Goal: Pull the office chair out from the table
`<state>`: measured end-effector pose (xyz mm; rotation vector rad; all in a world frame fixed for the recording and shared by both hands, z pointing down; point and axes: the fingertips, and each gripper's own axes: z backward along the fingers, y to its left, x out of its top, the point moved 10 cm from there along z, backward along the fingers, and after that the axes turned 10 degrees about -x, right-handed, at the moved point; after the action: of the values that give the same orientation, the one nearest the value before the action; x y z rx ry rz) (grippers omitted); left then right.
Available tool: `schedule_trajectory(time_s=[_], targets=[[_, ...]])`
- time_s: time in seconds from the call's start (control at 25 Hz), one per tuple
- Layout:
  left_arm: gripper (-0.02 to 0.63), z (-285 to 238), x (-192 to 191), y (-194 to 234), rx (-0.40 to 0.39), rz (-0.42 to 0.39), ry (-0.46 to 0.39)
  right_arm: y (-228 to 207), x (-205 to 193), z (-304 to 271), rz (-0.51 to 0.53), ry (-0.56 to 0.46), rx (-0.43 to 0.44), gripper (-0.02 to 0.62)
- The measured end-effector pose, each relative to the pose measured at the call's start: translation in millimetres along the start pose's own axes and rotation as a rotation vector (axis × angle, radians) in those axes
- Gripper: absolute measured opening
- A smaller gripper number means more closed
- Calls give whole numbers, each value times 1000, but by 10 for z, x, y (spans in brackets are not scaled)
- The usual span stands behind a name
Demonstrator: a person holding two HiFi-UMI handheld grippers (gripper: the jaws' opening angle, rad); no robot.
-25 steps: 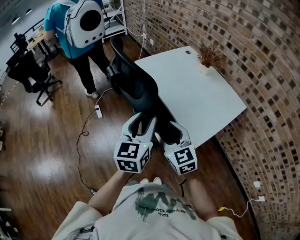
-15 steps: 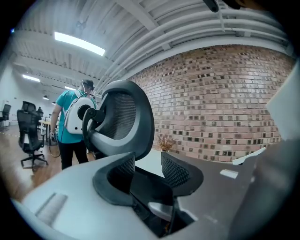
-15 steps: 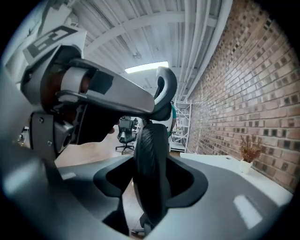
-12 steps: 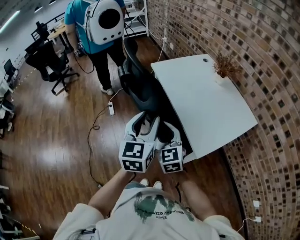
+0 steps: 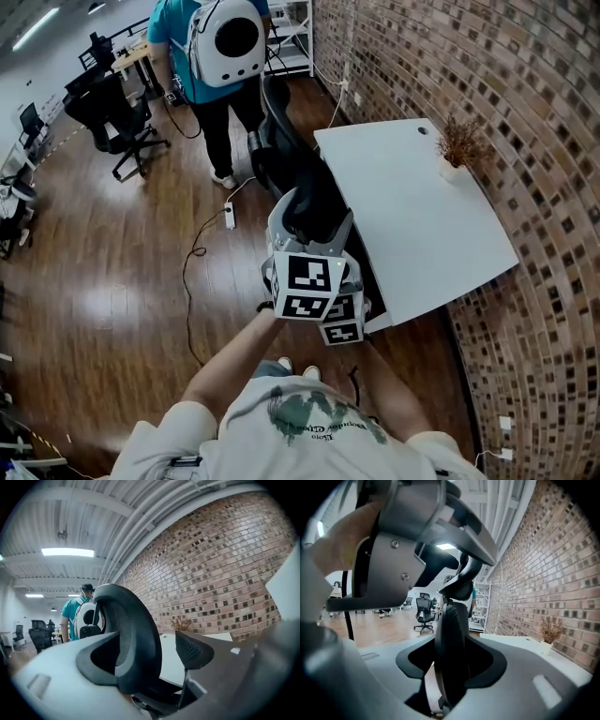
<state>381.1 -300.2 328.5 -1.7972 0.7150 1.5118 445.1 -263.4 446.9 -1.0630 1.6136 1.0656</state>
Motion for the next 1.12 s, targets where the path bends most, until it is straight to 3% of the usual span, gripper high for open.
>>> schedule_trajectory(time_s=[0.16, 0.28, 0.44, 1.12], targets=[[376, -65, -79, -26, -6, -22, 33, 13, -12, -44, 35, -3, 6, 166], [366, -95, -150, 6, -27, 8, 59, -8, -43, -55, 32, -20, 20, 126], [270, -52, -175, 100, -13, -5, 40, 12, -62, -65, 41, -62, 66, 114], [268, 210, -247, 272, -7, -7, 22, 224, -54, -72, 35, -79, 211, 117]])
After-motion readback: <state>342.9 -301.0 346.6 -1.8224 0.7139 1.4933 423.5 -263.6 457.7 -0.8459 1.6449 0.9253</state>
